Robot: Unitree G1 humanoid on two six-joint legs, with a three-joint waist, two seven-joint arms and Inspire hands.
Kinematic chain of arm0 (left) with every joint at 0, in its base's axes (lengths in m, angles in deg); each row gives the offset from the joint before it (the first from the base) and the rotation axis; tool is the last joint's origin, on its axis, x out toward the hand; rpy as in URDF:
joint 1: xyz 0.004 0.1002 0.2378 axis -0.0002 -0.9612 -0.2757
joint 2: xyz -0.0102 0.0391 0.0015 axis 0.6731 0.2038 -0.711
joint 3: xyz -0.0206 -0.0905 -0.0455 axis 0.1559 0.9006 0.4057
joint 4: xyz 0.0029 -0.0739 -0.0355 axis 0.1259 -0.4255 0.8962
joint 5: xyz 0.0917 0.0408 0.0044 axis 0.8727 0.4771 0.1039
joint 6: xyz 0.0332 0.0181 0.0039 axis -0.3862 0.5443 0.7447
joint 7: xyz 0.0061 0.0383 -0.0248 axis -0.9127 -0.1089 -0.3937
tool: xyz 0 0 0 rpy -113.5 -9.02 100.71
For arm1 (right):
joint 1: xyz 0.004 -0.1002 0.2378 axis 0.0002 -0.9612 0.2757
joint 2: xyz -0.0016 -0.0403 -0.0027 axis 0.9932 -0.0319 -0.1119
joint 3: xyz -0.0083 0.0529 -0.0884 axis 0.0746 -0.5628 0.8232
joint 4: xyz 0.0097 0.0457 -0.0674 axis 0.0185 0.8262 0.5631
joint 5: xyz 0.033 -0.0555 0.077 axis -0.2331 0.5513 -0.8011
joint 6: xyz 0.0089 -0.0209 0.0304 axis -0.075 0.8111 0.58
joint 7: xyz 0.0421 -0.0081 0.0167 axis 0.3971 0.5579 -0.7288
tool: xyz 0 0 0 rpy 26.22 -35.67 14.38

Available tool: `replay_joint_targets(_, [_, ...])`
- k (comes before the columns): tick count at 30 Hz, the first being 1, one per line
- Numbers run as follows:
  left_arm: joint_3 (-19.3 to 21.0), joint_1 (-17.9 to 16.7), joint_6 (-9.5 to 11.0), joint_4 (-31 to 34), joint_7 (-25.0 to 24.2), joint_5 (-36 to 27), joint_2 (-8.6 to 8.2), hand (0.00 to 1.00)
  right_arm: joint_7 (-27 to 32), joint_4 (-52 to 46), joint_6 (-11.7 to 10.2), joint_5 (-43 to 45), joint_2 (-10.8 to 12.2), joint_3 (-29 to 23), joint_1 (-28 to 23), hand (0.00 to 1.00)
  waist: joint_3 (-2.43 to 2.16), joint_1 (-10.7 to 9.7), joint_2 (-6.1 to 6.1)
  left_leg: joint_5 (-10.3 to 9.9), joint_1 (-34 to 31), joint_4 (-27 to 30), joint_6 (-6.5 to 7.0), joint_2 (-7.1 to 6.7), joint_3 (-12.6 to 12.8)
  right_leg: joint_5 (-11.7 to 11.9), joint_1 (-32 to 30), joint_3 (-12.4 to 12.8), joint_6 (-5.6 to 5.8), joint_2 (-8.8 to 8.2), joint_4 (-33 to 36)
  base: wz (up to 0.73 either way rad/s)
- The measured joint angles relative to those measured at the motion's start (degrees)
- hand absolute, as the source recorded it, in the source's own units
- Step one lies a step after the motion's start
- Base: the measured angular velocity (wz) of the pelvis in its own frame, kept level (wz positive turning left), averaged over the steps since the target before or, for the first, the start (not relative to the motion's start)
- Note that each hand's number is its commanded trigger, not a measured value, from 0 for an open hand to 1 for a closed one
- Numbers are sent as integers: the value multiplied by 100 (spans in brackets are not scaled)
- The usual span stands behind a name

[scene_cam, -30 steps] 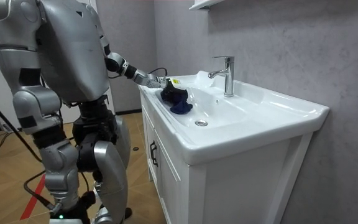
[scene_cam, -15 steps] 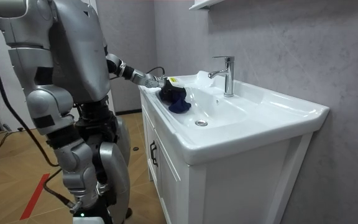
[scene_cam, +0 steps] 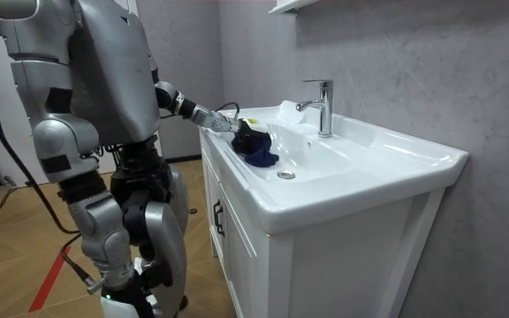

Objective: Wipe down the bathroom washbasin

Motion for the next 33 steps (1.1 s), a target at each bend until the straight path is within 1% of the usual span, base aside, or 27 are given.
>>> replay_joint_targets(2, [1,3,-12,-58,23,-79,-2,100,-8,-15,-3,-18,8,37,-19,0,-7,-28,-34,0,29,-3,0,-2,44,1,17,53,1,4,-3,-16])
replay_joint_targets(4, [5,11,-31,-67,34,-109,-7,100,-9,-16,0,-19,40,35,-31,0,6,-36,-80,-1,92,-10,-1,-2,117,1,51,106,2,12,-14,-14])
replay_joint_targets(5, [12,7,-62,-67,42,-118,-30,100,-7,-17,0,-16,60,37,-35,0,-2,-50,-105,-1,131,-7,-1,-2,166,1,86,139,3,14,-23,-17])
replay_joint_targets(6, [14,-3,-112,-67,49,-118,-62,100,-4,-16,-5,-21,83,47,-33,0,2,-50,-129,-1,173,-8,-1,-3,252,0,109,178,5,15,-22,-14])
replay_joint_targets(7, [11,-3,-135,-67,53,-118,-74,100,-5,-15,-5,-24,90,77,-34,0,3,-55,-140,-1,187,-8,-1,-4,285,-1,123,186,6,15,-24,-9])
replay_joint_targets(9, [-2,0,-174,-91,98,-117,-138,100,-30,-4,-8,-20,98,100,-36,0,0,-131,-174,-1,221,-9,-2,-5,344,-2,149,205,9,13,-37,-5])
replay_joint_targets(10, [-6,22,-200,-139,152,-126,-174,100,-77,5,-7,4,98,100,-46,0,0,-159,-178,-1,221,-8,-2,-6,427,3,127,238,16,15,-38,-11])
replay_joint_targets(11, [-13,42,-240,-139,163,-244,-196,100,-121,-4,-7,19,97,90,-73,0,0,-189,-175,-1,218,-7,-2,-9,435,9,90,276,25,18,-36,-10])
replay_joint_targets(12, [-35,72,-281,-142,163,-374,-199,100,-146,-10,-1,60,96,70,-109,0,0,-261,-174,-1,193,-8,-1,-11,435,17,65,278,32,17,-33,-6])
replay_joint_targets(13, [-36,76,-292,-152,163,-411,-199,100,-159,-13,5,74,94,70,-123,0,-1,-309,-176,-1,186,-8,-1,-13,436,17,61,277,33,15,-32,-6])
replay_joint_targets(14, [-49,96,-299,-187,163,-482,-200,100,-189,-22,14,108,89,64,-164,0,-2,-367,-176,-1,204,-7,-2,-16,453,20,56,337,37,20,-29,-17])
replay_joint_targets(16, [-48,118,-301,-251,164,-662,-199,100,-206,2,26,270,78,10,-176,0,0,-459,-169,-1,225,-4,-2,-15,567,33,55,400,42,31,-23,-22])
replay_joint_targets(18, [-65,204,-301,-408,172,-860,-200,100,-251,50,78,602,74,-31,-214,0,0,-527,-167,-1,298,-5,-2,-19,619,38,56,522,45,53,13,-25])
replay_joint_targets(19, [-67,220,-301,-445,183,-913,-198,100,-254,75,92,705,71,-25,-213,0,1,-552,-167,-1,306,-5,-2,-19,632,38,57,531,46,54,43,-20])
replay_joint_targets(21, [-134,284,-296,-522,266,-1378,-199,100,-248,167,211,1068,73,26,-208,0,1,-703,-163,-2,322,-4,-2,-22,727,34,43,541,52,49,77,-6])
replay_joint_targets(22, [-177,292,-295,-513,271,-1483,-199,100,-250,193,245,1145,81,69,-210,0,1,-733,-163,-2,321,-4,-2,-22,731,36,37,546,54,52,82,0])
replay_joint_targets(23, [-246,300,-292,-505,275,-1628,-208,100,-251,226,326,1312,102,89,-212,0,1,-811,-163,-2,326,-4,-2,-23,736,37,32,550,57,53,85,0])
replay_joint_targets(25, [-254,326,-287,-488,275,-1773,-275,100,-291,228,414,1606,111,87,-216,0,4,-907,-150,-2,344,-4,-2,-24,791,45,-12,605,63,62,119,-12])
replay_joint_targets(27, [-359,424,-276,-522,276,-2112,-360,100,-393,193,446,1842,110,100,-223,0,7,-1006,-145,-2,332,-6,-2,-22,857,55,-88,678,67,79,171,-24])
replay_joint_targets(28, [-409,459,-265,-546,278,-2184,-364,100,-425,190,447,1888,110,104,-223,0,7,-1027,-144,-2,314,-7,-2,-19,883,66,-103,690,68,82,172,-16])
replay_joint_targets(29, [-470,524,-249,-581,283,-2348,-364,100,-482,190,450,1930,109,115,-209,0,6,-1100,-138,-3,292,-15,-3,-17,894,80,-135,732,79,98,176,-11])
replay_joint_targets(31, [-492,606,-226,-576,282,-2540,-368,100,-552,188,446,2018,108,113,-199,0,9,-1168,-107,-10,250,-78,-4,-8,900,117,-212,754,88,126,178,-6])
replay_joint_targets(32, [-507,656,-170,-561,283,-2634,-380,100,-602,184,449,2119,101,105,-193,0,9,-1228,-47,-72,206,-148,11,25,897,146,-284,736,86,171,181,-3])
replay_joint_targets(33, [-572,686,-133,-555,284,-2740,-378,100,-633,191,464,2194,93,105,-171,0,4,-1245,-6,-102,182,-170,19,31,898,180,-337,732,86,183,196,-6])
